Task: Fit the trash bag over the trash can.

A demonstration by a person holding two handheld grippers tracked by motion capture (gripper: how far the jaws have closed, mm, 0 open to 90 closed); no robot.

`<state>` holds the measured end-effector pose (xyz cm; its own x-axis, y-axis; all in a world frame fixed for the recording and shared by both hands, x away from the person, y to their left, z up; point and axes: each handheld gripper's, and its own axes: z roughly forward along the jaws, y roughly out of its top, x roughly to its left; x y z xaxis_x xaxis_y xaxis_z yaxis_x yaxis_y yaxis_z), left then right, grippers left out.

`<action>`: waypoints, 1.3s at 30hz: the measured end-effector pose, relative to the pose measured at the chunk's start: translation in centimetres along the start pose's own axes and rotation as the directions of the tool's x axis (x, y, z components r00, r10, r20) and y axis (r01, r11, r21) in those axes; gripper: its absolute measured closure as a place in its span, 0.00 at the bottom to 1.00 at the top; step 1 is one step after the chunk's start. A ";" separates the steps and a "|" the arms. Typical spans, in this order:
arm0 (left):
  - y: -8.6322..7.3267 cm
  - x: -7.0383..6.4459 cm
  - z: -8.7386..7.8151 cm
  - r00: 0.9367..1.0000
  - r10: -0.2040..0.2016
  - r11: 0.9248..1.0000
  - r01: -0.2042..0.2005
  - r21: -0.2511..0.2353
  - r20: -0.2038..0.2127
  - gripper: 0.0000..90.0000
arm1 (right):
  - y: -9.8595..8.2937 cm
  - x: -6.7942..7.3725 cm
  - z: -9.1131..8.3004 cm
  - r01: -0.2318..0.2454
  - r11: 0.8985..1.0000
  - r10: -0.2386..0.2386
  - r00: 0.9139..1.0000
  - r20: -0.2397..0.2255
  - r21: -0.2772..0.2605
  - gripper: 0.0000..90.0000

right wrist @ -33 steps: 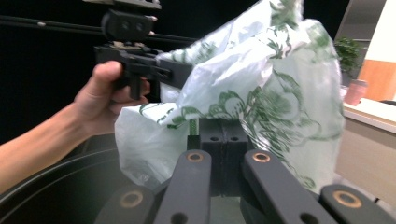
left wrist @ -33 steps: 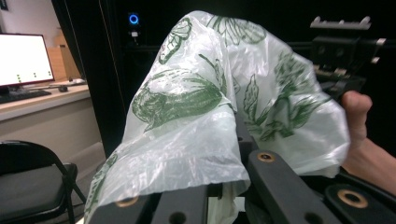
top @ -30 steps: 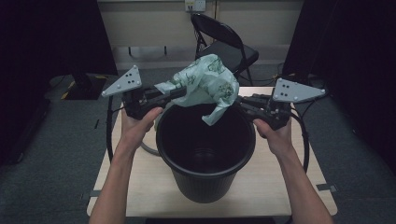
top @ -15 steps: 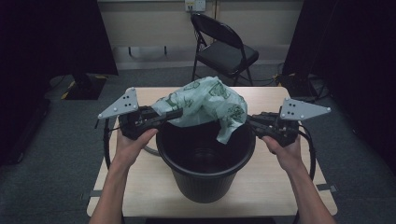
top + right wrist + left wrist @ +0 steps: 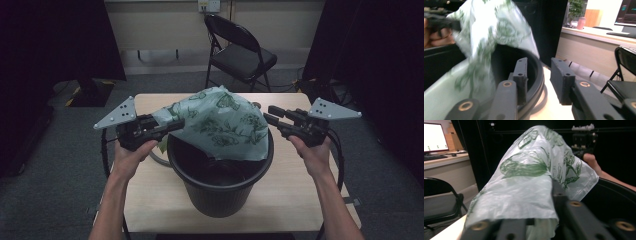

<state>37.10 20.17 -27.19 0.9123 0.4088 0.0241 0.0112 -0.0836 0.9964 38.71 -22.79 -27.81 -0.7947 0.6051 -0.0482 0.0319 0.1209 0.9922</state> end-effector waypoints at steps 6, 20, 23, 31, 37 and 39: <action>0.3 0.2 0.4 1.000 -0.009 1.000 0.009 -0.016 -0.003 0.78 | 3.0 -0.1 1.4 -0.004 0.998 0.004 1.000 0.004 -0.069 0.67; 0.8 0.6 1.6 1.000 -0.023 1.000 0.023 -0.002 -0.004 0.69 | 3.6 1.9 4.3 0.051 0.997 -0.039 0.980 -0.196 0.056 0.91; 1.0 0.6 0.6 0.999 -0.019 1.000 0.019 -0.019 -0.026 0.60 | 3.2 1.6 4.1 0.047 0.996 -0.034 0.984 -0.177 0.071 1.00; 0.7 1.4 0.6 0.999 -0.048 0.998 0.047 -0.052 -0.009 0.93 | 3.2 1.2 4.0 0.027 0.998 -0.018 0.988 -0.151 0.053 0.61; 1.2 0.4 3.1 0.999 -0.003 1.000 0.002 0.018 0.042 0.93 | 3.7 1.6 5.0 0.038 0.997 -0.027 0.988 -0.153 0.069 0.56; 1.4 0.0 2.9 0.999 0.004 1.000 -0.006 0.027 0.040 0.81 | 3.6 1.5 4.9 0.038 0.997 -0.026 0.988 -0.154 0.070 0.58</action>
<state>38.25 17.43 -25.99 0.9279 0.3719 0.0253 0.0170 -0.1100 0.9938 40.62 -17.60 -24.92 -0.8791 0.4734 -0.0561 0.0441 0.1979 0.9792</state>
